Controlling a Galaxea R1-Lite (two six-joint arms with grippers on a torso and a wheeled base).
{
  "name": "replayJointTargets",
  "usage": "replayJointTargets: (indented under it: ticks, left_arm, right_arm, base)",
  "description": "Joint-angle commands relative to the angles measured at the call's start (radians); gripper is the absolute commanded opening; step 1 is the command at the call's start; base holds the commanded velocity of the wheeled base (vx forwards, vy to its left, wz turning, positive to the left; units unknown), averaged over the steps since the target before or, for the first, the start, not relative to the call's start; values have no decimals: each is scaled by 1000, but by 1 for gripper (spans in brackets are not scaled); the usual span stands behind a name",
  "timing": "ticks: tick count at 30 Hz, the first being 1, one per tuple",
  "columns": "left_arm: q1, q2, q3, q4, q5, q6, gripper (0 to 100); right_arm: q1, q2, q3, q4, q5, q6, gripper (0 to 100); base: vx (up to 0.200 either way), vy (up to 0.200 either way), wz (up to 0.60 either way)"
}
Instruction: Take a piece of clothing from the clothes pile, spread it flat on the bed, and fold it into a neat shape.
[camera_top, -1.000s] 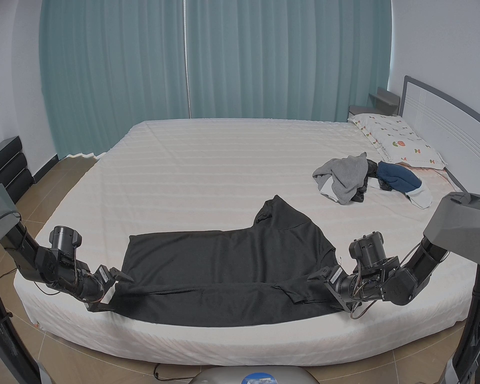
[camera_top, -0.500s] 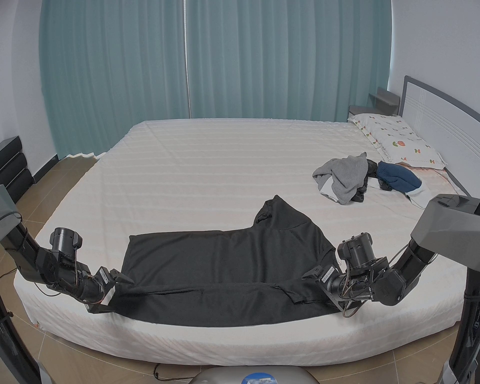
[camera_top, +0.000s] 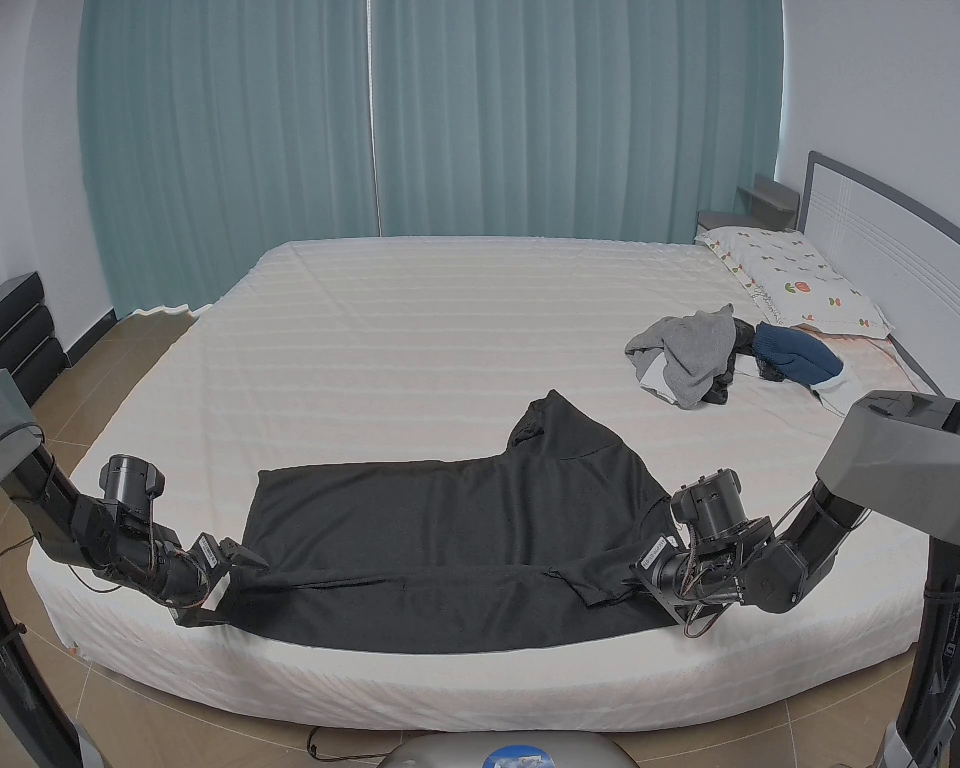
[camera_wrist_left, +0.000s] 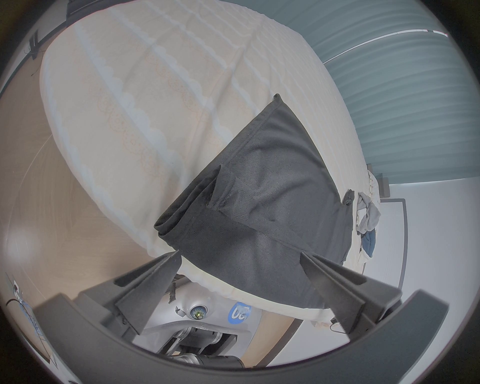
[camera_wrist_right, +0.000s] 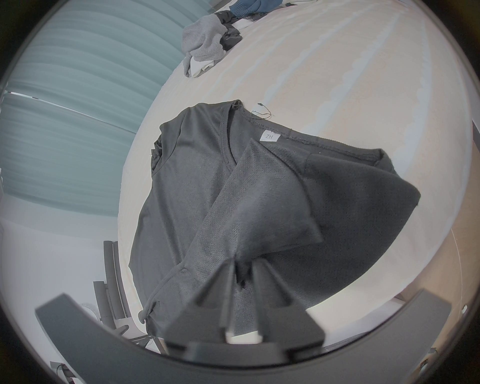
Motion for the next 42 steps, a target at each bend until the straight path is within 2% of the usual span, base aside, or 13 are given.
replayJointTargets:
  ticks: [1, 12, 26, 27, 42]
  left_arm:
    - [1, 0, 1, 0, 0, 0, 100]
    - [1, 0, 1, 0, 0, 0, 100]
    - [1, 0, 4, 0, 0, 0, 100]
    - [1, 0, 4, 0, 0, 0, 100]
    - [1, 0, 4, 0, 0, 1, 100]
  right_arm:
    - [-2, -11, 6, 2, 1, 1, 0]
    - [9, -113, 56, 46, 2, 0, 0]
    - [21, -130, 71, 117, 2, -13, 0]
    - [21, -129, 71, 128, 2, -17, 100]
    - [-34, -190, 72, 160, 11, -142, 100]
  base:
    - [0, 0, 0]
    - [0, 0, 0]
    - [0, 0, 0]
    - [0, 0, 0]
    - [0, 0, 0]
